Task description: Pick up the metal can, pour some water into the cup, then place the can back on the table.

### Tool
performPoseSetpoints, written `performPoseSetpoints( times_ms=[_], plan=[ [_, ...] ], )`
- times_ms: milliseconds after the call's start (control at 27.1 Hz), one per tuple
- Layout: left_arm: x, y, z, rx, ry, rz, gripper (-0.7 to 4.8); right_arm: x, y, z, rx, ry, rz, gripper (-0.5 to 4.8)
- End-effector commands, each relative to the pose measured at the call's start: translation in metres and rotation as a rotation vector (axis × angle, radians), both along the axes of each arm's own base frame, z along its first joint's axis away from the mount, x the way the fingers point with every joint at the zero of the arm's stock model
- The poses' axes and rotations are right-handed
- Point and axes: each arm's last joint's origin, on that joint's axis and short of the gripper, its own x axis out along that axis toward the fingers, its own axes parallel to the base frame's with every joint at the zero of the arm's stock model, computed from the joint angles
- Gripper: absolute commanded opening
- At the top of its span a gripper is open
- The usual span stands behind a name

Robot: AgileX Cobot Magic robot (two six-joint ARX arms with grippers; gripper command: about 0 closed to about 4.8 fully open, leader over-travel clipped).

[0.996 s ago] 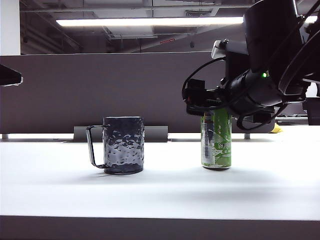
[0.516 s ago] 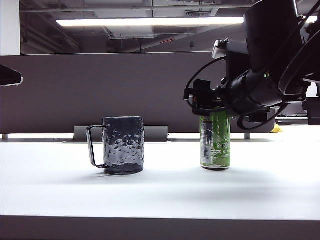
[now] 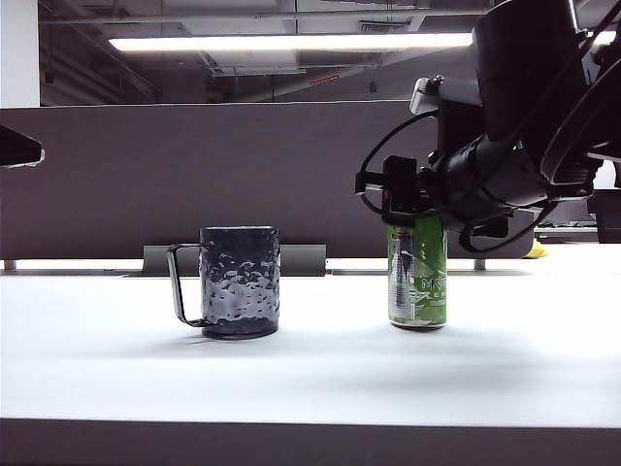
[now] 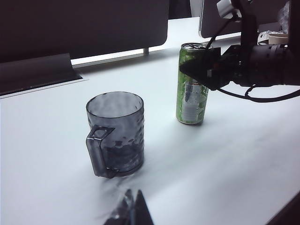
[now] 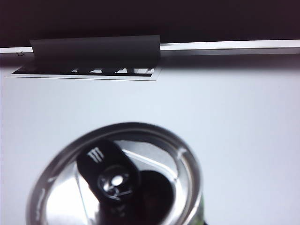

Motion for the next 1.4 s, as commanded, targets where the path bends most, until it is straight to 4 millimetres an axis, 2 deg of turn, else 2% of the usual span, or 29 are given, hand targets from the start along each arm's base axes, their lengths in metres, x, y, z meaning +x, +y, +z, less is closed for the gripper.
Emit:
performPoseSetpoints(
  times_ms=[37,258,442,922,1217,1401],
  plan=[
    [0.000,0.000,0.002,-0.008,-0.011,0.001,-0.05,0.001,0.001,0.004,0.018,-0.021,0.002,2.32],
    [0.000,0.000,0.002,-0.008,-0.011,0.001,-0.05,0.000,0.001,0.004,-0.038,-0.039,0.011,2.33],
    [0.000,0.000,0.002,-0.008,-0.011,0.001,-0.05,0.000,0.003,0.008,-0.019,-0.066,0.016,2.32],
    [0.000,0.000,0.002,-0.008,-0.011,0.001,-0.05,-0.007,0.008,0.023,0.023,-0.113,0.158,2.33],
    [0.000,0.000,0.002,-0.008,-0.010,0.001,-0.05,-0.018,0.027,0.024,0.008,-0.099,0.293,2.33],
    [0.000,0.000,0.002,-0.008,-0.011,0.001,-0.05,-0.016,0.044,0.032,-0.017,-0.070,0.373,2.33]
  ],
)
